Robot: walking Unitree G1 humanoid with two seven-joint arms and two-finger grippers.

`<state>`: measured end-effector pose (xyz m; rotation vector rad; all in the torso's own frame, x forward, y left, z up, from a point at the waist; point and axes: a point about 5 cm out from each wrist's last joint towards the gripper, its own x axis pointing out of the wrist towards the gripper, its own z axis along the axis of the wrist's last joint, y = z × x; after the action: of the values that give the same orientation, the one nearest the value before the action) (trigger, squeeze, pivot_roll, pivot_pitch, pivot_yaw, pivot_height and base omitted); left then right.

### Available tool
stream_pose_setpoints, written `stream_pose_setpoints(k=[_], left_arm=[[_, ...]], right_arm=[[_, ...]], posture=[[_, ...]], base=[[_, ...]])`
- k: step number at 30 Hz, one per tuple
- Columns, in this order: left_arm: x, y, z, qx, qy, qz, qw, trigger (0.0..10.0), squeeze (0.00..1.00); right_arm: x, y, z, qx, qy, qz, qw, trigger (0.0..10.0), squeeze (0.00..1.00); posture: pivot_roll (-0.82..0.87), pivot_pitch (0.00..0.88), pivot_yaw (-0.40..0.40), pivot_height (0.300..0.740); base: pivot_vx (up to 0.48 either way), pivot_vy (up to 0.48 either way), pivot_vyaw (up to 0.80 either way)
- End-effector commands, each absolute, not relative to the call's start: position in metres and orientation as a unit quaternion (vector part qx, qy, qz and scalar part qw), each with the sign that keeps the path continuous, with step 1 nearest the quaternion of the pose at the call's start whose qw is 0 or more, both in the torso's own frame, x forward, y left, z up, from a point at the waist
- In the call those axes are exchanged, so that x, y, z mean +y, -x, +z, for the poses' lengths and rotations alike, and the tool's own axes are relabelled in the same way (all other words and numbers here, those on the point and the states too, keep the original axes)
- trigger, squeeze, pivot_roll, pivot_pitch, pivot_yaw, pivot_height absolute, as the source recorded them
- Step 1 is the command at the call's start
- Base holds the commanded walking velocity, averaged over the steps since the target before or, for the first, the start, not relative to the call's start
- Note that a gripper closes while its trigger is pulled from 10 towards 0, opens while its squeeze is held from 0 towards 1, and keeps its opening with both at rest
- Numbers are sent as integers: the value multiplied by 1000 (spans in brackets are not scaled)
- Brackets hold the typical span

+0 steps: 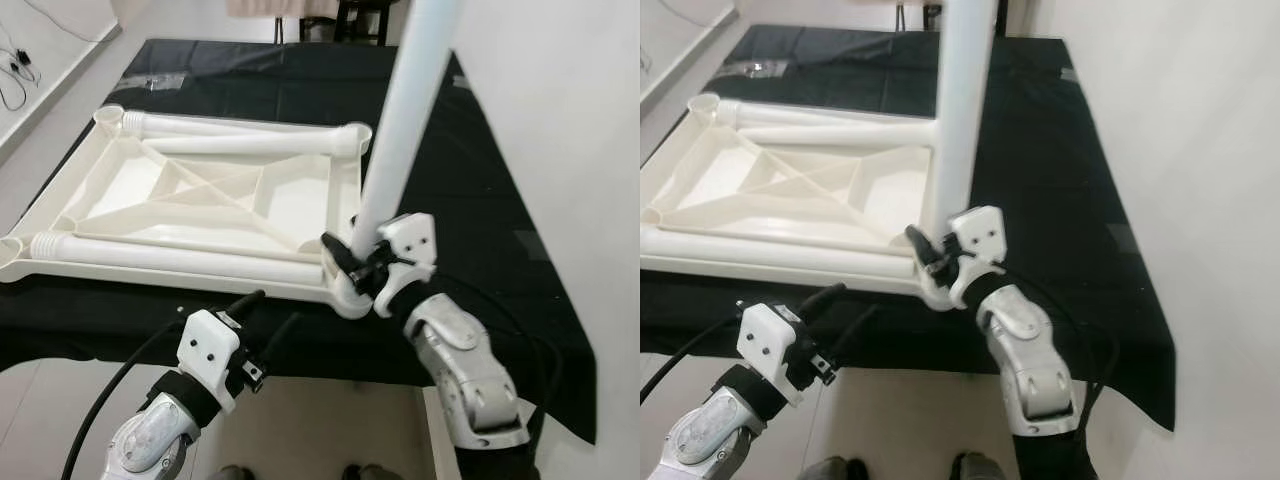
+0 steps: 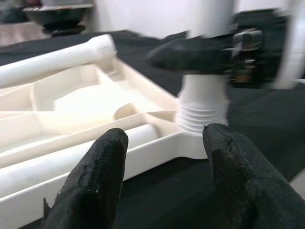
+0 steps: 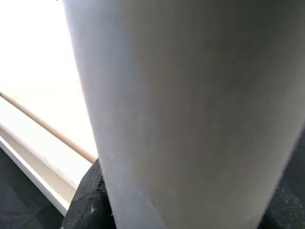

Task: Building children table

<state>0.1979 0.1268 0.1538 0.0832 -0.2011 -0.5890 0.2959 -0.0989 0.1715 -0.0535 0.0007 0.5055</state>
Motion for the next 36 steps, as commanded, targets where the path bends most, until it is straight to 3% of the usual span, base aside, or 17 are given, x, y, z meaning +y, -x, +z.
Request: stream_pose_setpoints(k=[1,2,4,5,6,8,11,12,13,19,25,26,28,36], left_arm=[[128,-196,149,-92,-33,-289,952,10000,0],[127,-197,142,-75,-18,-297,952,10000,0],[124,-195,135,-49,12,-320,946,10000,0],[123,-194,133,-41,19,-329,943,10000,0],[120,-193,131,-34,31,-344,938,10000,0],[117,-192,129,-27,44,-361,931,10000,0],[114,-198,126,-22,54,-371,927,10000,0],[114,-198,126,-22,54,-371,927,10000,0],[112,-201,124,-22,56,-373,926,10000,0],[111,-207,122,-25,62,-371,926,10000,0],[111,-211,121,-26,63,-366,928,10000,0],[111,-212,121,-27,62,-364,929,10000,0],[110,-213,121,-29,61,-362,930,10000,0],[109,-213,120,-31,61,-361,930,10000,0]], right_arm=[[-110,-295,134,100,52,219,969,0,0],[-108,-301,136,94,45,217,971,10000,0],[-104,-308,146,75,24,239,968,10000,0],[-102,-311,151,62,18,258,964,10000,212],[-100,-313,157,49,4,277,960,10000,1000],[-97,-313,162,37,-10,292,956,10000,1000],[-96,-317,181,-5,-22,391,920,10000,1000],[-96,-317,181,-5,-22,391,920,10000,1000],[-100,-322,191,-29,-5,435,900,10000,0],[-111,-339,203,-40,14,512,858,10000,0],[-111,-354,209,-36,15,534,845,9647,0],[-110,-357,209,-31,12,544,838,0,0],[-111,-362,203,-13,4,566,824,0,0],[-117,-372,196,6,9,548,836,0,0]], posture=[[78,129,-46,740],[75,115,-46,740],[74,114,-45,740],[70,106,-41,740],[70,106,-41,740],[70,106,-41,740],[74,90,-45,740],[74,90,-45,740],[76,87,-48,740],[86,72,-64,740],[98,67,-73,740],[106,63,-79,740],[108,62,-81,740],[109,64,-85,740]], base=[[0,0,0],[0,0,0],[0,0,0],[0,0,0],[0,0,0],[0,0,0],[0,0,0],[0,0,0],[0,0,0],[0,0,0],[0,0,0],[0,0,0],[0,0,0],[0,0,0]])
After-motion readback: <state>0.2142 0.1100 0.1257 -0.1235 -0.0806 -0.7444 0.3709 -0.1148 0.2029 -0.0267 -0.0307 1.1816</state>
